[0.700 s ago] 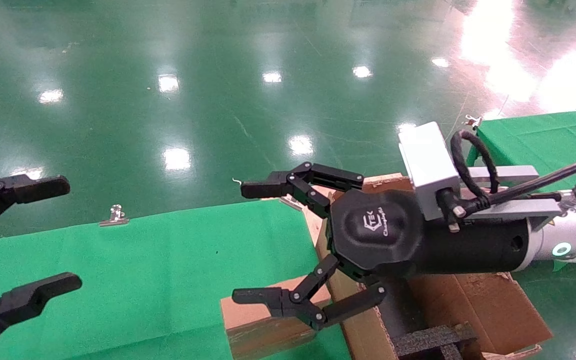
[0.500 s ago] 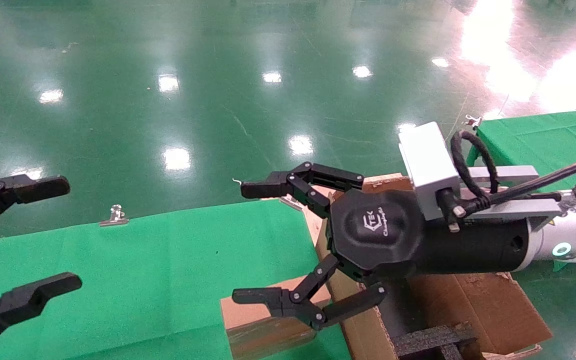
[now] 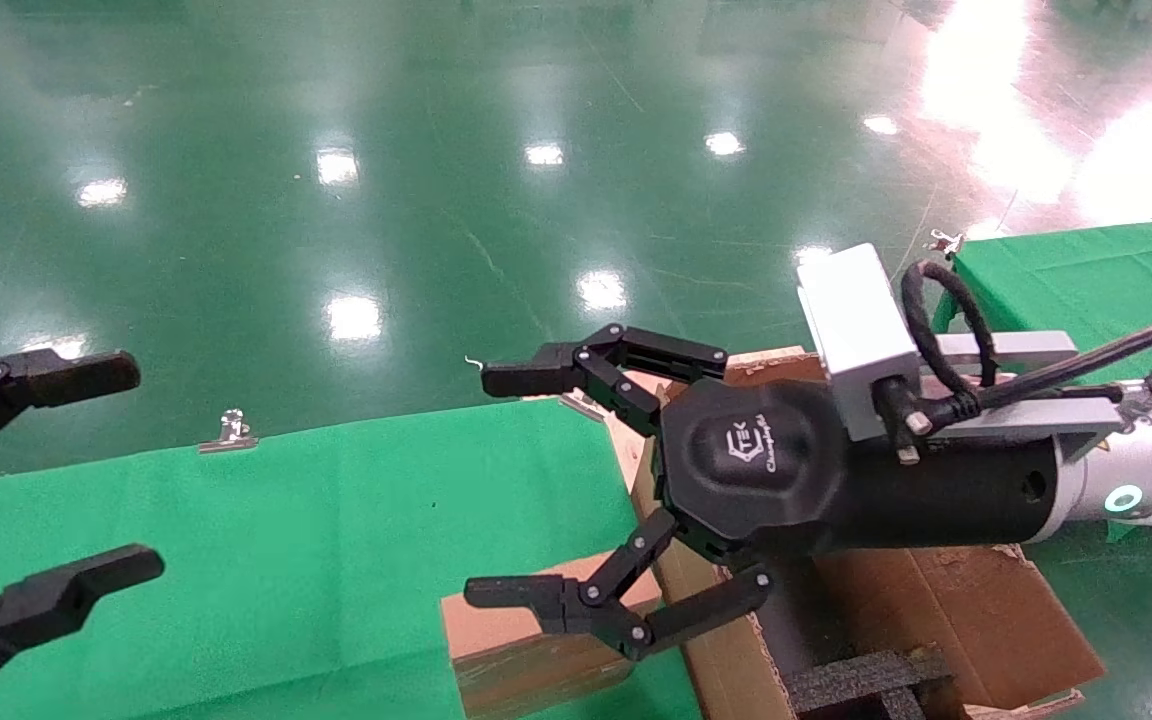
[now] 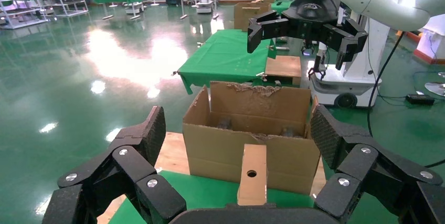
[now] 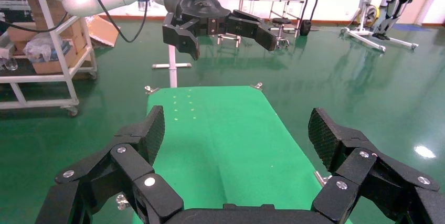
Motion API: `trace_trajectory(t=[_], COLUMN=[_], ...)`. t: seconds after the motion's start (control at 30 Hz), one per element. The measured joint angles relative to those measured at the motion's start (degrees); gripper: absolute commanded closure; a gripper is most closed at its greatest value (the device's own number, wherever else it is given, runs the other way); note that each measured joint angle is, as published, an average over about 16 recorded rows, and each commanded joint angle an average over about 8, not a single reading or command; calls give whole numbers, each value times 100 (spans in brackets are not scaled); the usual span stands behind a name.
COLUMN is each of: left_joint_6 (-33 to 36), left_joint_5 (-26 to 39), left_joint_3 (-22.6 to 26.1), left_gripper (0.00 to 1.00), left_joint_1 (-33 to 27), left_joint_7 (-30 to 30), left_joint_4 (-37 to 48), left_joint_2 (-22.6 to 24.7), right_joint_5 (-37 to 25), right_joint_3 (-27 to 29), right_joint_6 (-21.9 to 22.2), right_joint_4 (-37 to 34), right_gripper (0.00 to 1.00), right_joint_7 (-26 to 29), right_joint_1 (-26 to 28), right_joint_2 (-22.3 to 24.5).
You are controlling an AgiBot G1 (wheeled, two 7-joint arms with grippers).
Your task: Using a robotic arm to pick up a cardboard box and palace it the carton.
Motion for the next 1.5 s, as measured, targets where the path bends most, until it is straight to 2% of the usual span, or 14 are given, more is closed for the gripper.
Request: trace_trajectory(t=[0.2, 0.43, 0.8, 1.13, 1.3, 1.33, 1.4, 1.5], left_joint_6=[0, 0, 0, 0, 0, 0, 0, -1], left_joint_5=[0, 0, 0, 0, 0, 0, 0, 0], left_joint_3=[0, 0, 0, 0, 0, 0, 0, 0], left_gripper=[100, 100, 100, 99, 39, 27, 2, 0], left_joint_1=[0, 0, 0, 0, 0, 0, 0, 1], left_joint_7=[0, 0, 0, 0, 0, 0, 0, 0], left_joint_4=[0, 0, 0, 0, 0, 1, 1, 1], left_joint_2=[0, 0, 0, 0, 0, 0, 0, 0], right_joint_5=[-468, -1548, -3334, -4421, -4731, -4774, -4836, -4887], right_joint_3=[-220, -789, -1894, -2837, -3240, -3308, -3422, -3531], right_joint_6=[-96, -273, -397, -442, -463, -465, -464, -460], right_joint_4=[-29, -144, -661, -1191, -1331, -1349, -1380, -1409], right_gripper=[0, 0, 0, 0, 0, 7, 31, 69], right_joint_7=[38, 128, 42, -269, -406, -430, -469, -517], right_joint_1=[220, 759, 1704, 2406, 2666, 2708, 2777, 2843], right_joint_2=[-24, -214, -921, -1581, -1792, -1822, -1871, -1915])
